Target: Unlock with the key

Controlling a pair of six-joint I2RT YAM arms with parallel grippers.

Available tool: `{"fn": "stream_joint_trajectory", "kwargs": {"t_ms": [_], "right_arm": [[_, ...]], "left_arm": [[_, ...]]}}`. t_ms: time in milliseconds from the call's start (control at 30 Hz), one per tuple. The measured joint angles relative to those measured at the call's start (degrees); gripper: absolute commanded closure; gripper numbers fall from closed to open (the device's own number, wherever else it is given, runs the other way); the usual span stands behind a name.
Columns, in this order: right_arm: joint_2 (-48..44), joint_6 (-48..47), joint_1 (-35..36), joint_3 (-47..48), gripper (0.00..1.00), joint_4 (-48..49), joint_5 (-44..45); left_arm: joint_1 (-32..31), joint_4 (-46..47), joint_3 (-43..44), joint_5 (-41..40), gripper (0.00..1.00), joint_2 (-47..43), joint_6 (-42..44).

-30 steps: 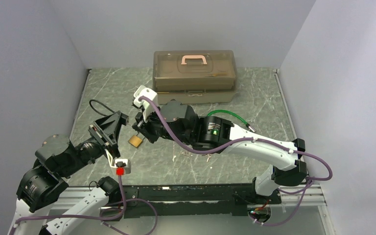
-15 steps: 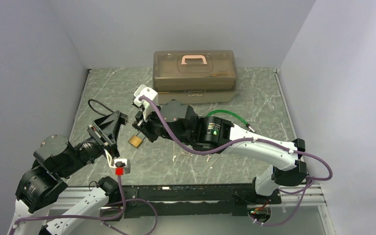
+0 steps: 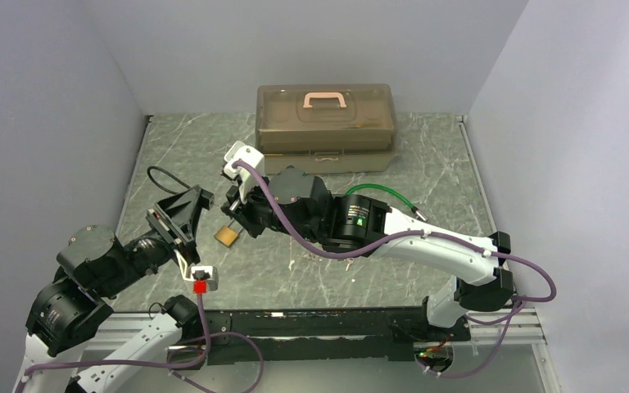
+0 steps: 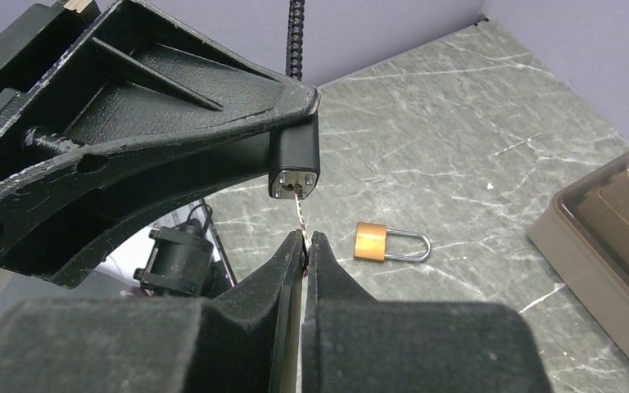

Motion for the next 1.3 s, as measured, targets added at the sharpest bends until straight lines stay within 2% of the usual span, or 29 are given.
{"fn": "stream_joint_trajectory", "kwargs": {"t_ms": [1300], "right_arm": [[2.73, -0.09, 0.0, 1.16, 1.0, 0.85, -0.57]], "left_arm": [[0.85, -2.25, 0.07, -1.49, 1.0, 0.0, 0.2]]}}
